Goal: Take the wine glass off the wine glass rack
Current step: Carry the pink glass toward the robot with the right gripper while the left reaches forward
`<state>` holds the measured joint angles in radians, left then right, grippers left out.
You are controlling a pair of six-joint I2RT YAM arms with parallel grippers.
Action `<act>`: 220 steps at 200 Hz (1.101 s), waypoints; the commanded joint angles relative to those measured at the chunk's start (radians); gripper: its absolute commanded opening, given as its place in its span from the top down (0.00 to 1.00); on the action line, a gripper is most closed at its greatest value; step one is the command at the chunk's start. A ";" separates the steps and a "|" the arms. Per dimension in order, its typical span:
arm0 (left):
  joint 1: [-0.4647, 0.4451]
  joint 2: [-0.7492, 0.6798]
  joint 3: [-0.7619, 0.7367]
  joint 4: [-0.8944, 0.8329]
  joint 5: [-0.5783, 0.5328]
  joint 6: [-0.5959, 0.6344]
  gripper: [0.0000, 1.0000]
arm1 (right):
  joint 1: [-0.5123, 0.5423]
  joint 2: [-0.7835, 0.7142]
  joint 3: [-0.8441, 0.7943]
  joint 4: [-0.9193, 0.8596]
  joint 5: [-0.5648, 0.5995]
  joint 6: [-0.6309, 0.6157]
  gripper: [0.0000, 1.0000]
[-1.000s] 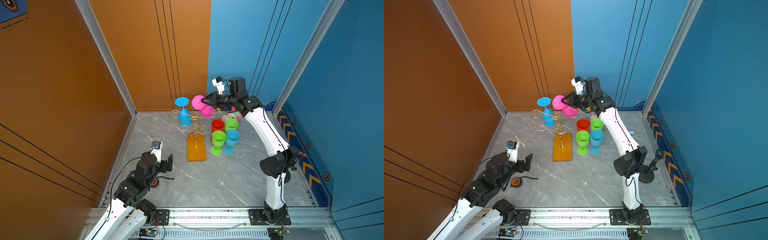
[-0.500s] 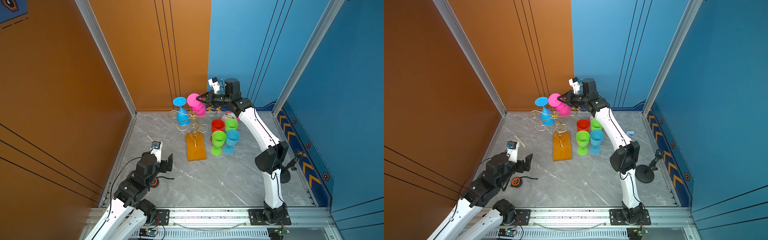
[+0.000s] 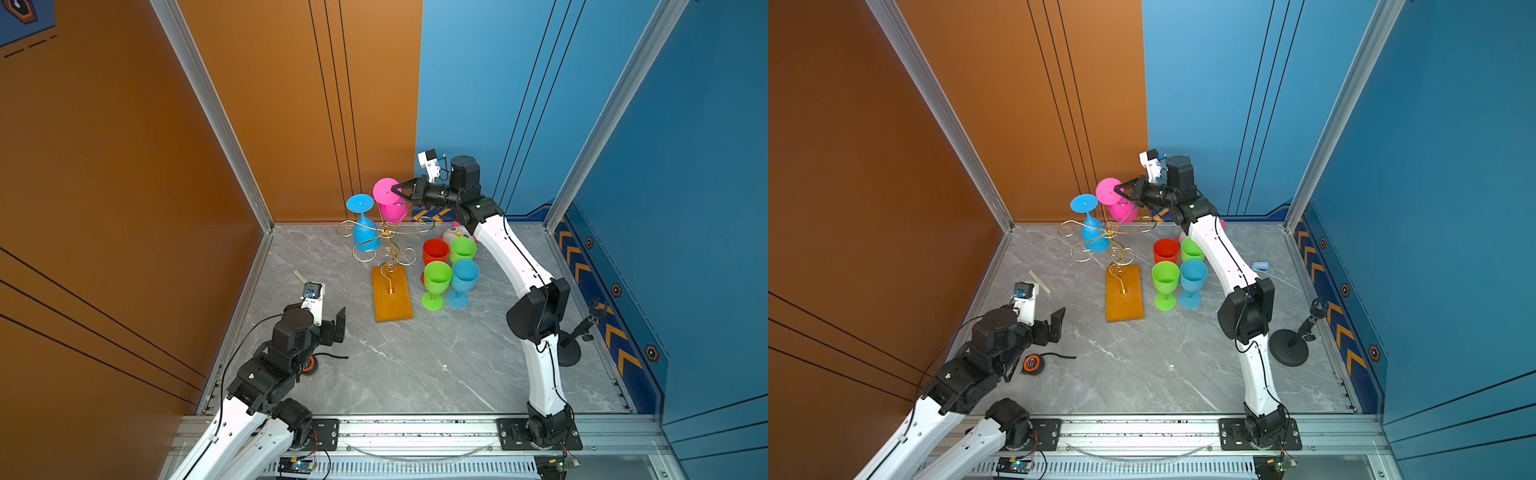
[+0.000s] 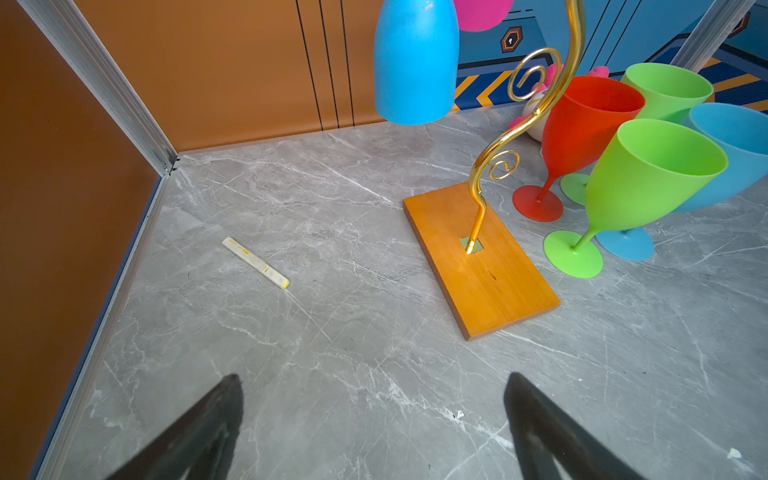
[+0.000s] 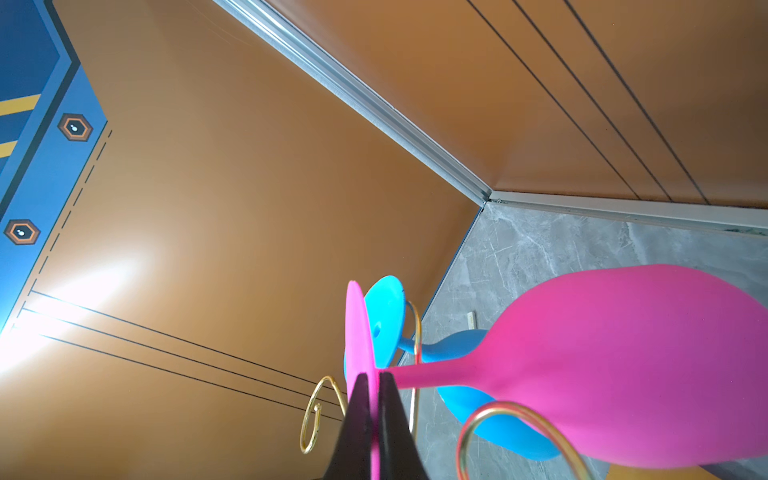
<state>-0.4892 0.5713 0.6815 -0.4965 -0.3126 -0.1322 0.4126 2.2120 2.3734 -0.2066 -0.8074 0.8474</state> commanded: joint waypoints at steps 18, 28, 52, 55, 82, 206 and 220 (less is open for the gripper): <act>0.019 0.008 -0.012 0.012 0.018 0.004 0.02 | -0.037 0.016 0.010 0.156 0.019 0.019 1.00; 0.018 0.011 -0.013 0.012 0.020 0.004 0.02 | -0.050 0.023 0.021 0.174 0.015 0.032 1.00; 0.023 0.018 -0.010 0.011 0.028 0.004 0.02 | -0.085 0.018 0.030 0.174 0.013 0.028 1.00; 0.025 0.019 -0.008 0.010 0.031 0.002 0.02 | -0.090 0.015 0.029 0.168 0.014 0.024 1.00; 0.036 0.047 0.010 0.001 0.096 -0.012 0.02 | -0.124 -0.038 -0.010 0.122 0.021 -0.028 1.00; 0.092 0.023 0.015 0.073 0.469 -0.037 0.02 | -0.213 -0.576 -0.411 -0.271 0.222 -0.413 1.00; 0.095 0.018 0.033 0.073 0.525 -0.044 0.02 | -0.211 -0.635 -0.449 -0.326 0.257 -0.443 1.00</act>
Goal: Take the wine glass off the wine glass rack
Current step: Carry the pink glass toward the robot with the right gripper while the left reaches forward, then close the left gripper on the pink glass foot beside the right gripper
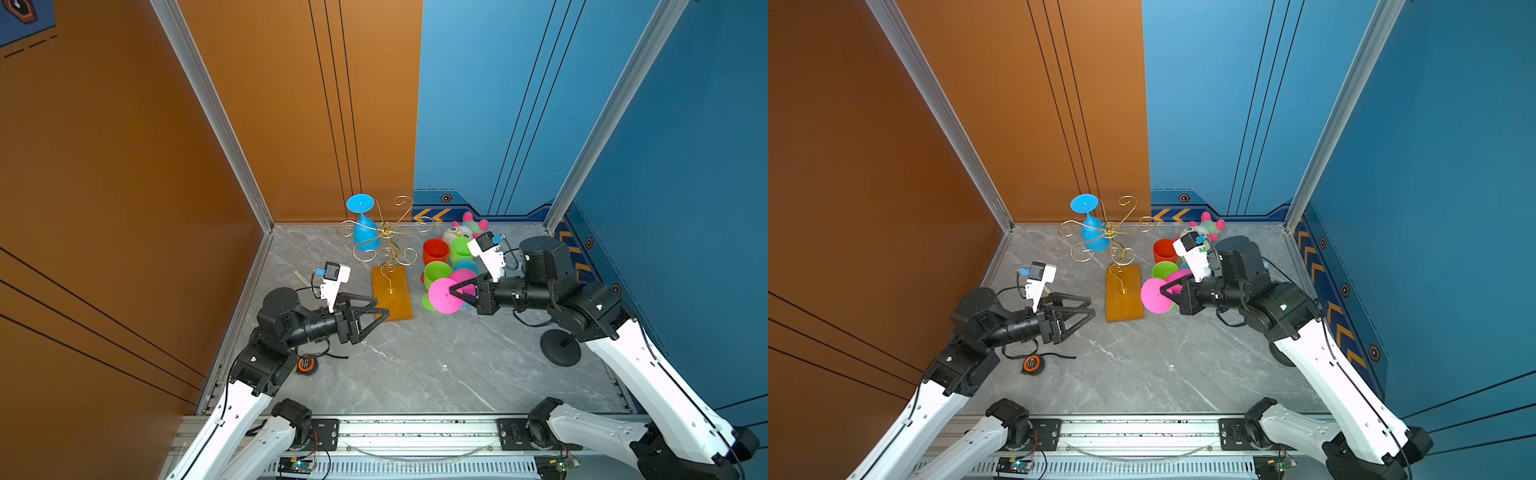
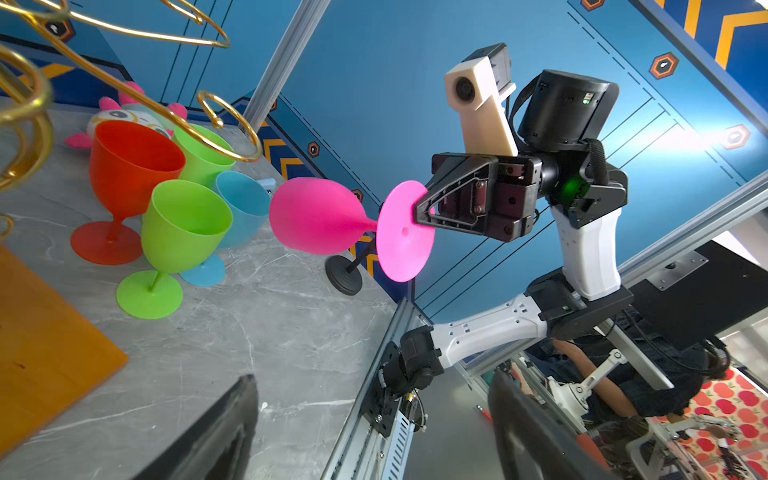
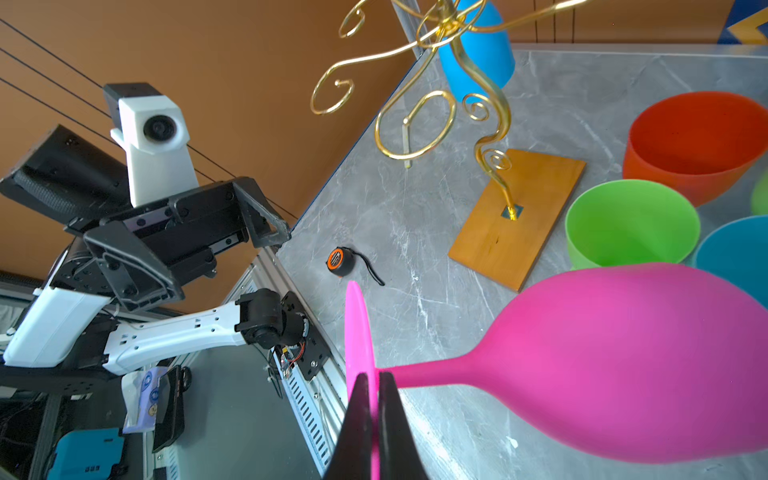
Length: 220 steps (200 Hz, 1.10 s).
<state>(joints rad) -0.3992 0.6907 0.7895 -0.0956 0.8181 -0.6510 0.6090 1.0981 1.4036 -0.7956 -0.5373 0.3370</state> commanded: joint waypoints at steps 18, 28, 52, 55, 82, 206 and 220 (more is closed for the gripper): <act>0.007 0.009 -0.019 0.049 0.103 -0.057 0.23 | 0.061 0.008 -0.048 0.092 -0.082 0.030 1.00; 0.007 0.012 -0.022 0.050 0.108 -0.062 0.25 | 0.074 0.015 -0.054 0.117 -0.094 0.039 1.00; 0.005 0.013 -0.028 0.049 0.117 -0.074 0.29 | 0.117 0.034 -0.063 0.153 -0.098 0.051 1.00; 0.005 0.013 -0.029 0.048 0.118 -0.073 0.30 | 0.121 0.037 -0.064 0.157 -0.098 0.053 1.00; -0.001 0.016 -0.029 0.048 0.128 -0.078 0.39 | 0.149 0.059 -0.079 0.208 -0.105 0.075 1.00; -0.052 0.055 -0.047 0.049 0.154 -0.098 0.62 | 0.210 0.144 -0.096 0.360 -0.134 0.128 1.00; -0.056 0.057 -0.046 0.050 0.154 -0.098 0.67 | 0.210 0.147 -0.099 0.364 -0.133 0.128 1.00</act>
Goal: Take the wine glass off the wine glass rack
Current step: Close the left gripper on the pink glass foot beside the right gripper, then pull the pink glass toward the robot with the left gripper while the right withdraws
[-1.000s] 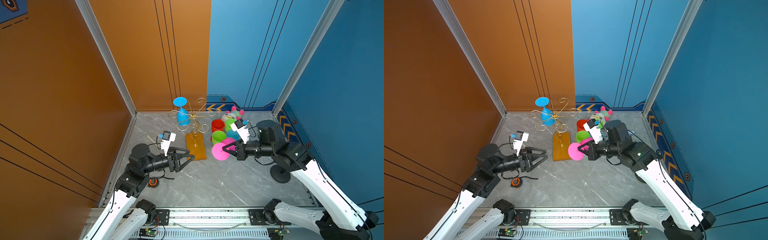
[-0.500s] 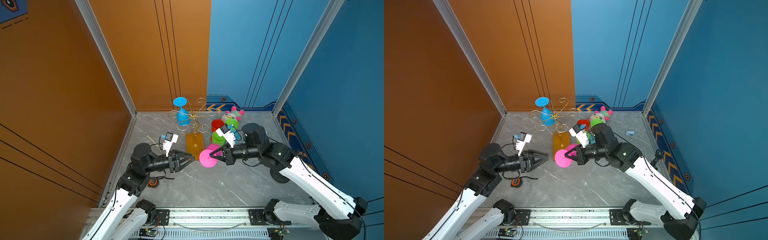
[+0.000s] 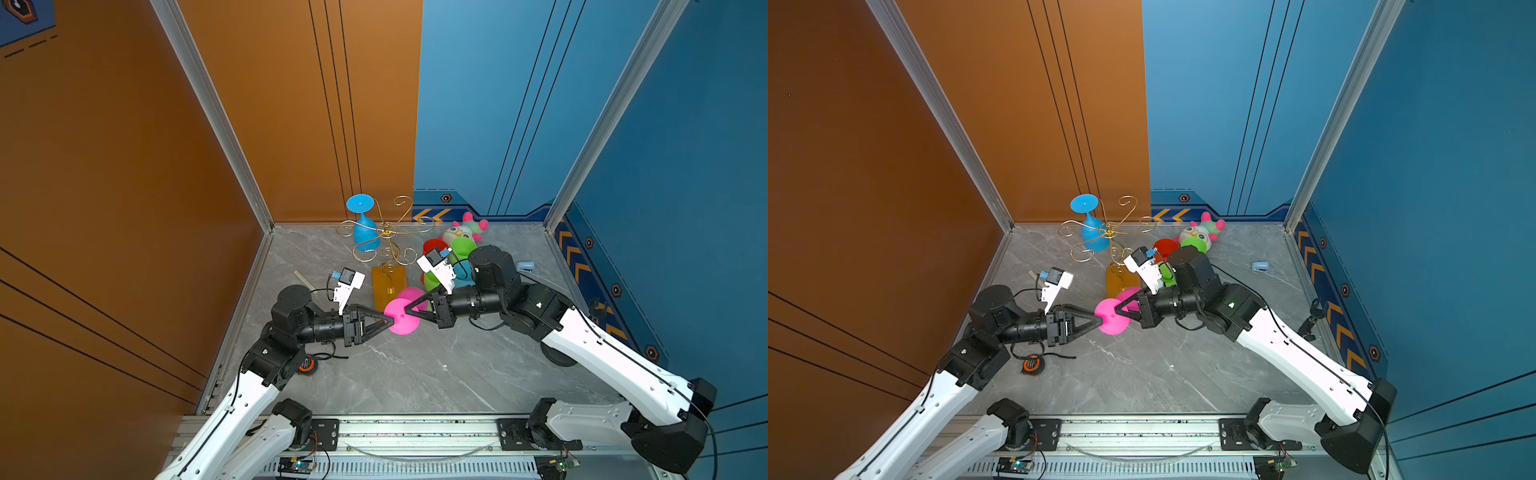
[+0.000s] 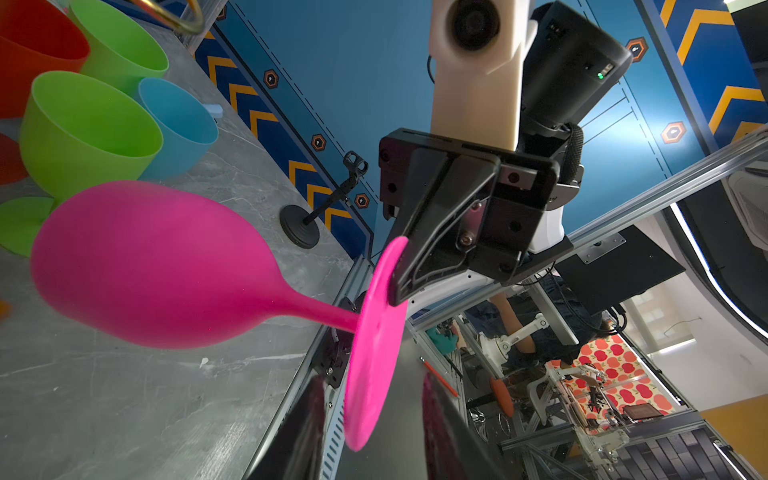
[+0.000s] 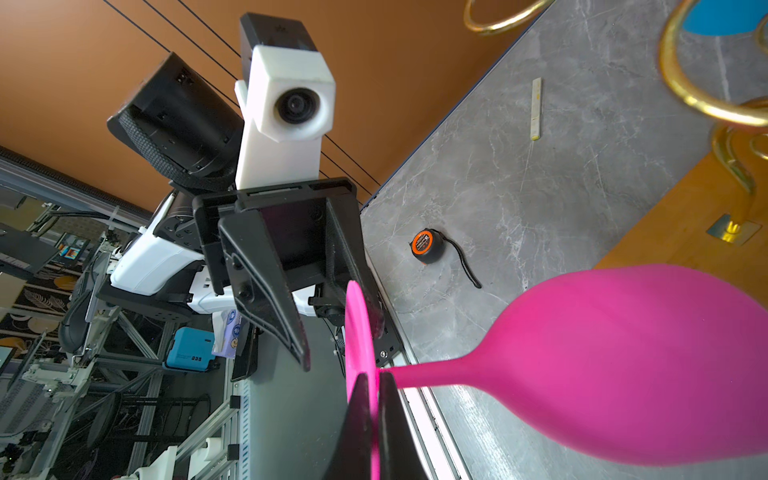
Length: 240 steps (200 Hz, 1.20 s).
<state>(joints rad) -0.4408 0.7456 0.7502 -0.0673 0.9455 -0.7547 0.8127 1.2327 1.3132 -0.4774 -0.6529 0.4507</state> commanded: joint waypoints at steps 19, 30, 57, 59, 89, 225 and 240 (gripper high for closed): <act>-0.020 0.003 -0.006 0.022 0.028 0.008 0.73 | 0.006 0.012 -0.011 0.049 -0.017 0.014 1.00; -0.022 0.005 -0.006 0.021 0.027 0.008 0.75 | 0.006 0.014 -0.010 0.049 -0.018 0.015 1.00; -0.028 0.012 -0.008 0.020 0.024 0.006 0.82 | 0.006 0.014 -0.015 0.049 -0.023 0.013 1.00; -0.028 0.012 -0.007 0.022 0.024 0.006 0.83 | 0.006 0.013 -0.016 0.049 -0.025 0.013 1.00; -0.035 0.023 -0.005 0.023 0.024 0.006 0.94 | 0.006 0.009 -0.026 0.049 -0.035 0.009 1.00; -0.085 -0.017 -0.022 -0.044 -0.019 0.066 1.00 | -0.104 -0.076 -0.031 -0.046 -0.089 -0.006 0.59; -0.100 -0.026 0.000 -0.153 -0.068 0.140 1.00 | -0.155 -0.095 -0.031 -0.065 -0.098 -0.003 0.53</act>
<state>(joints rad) -0.5167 0.7441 0.7258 -0.1001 0.9356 -0.7258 0.7147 1.1912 1.2869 -0.4896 -0.7162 0.4515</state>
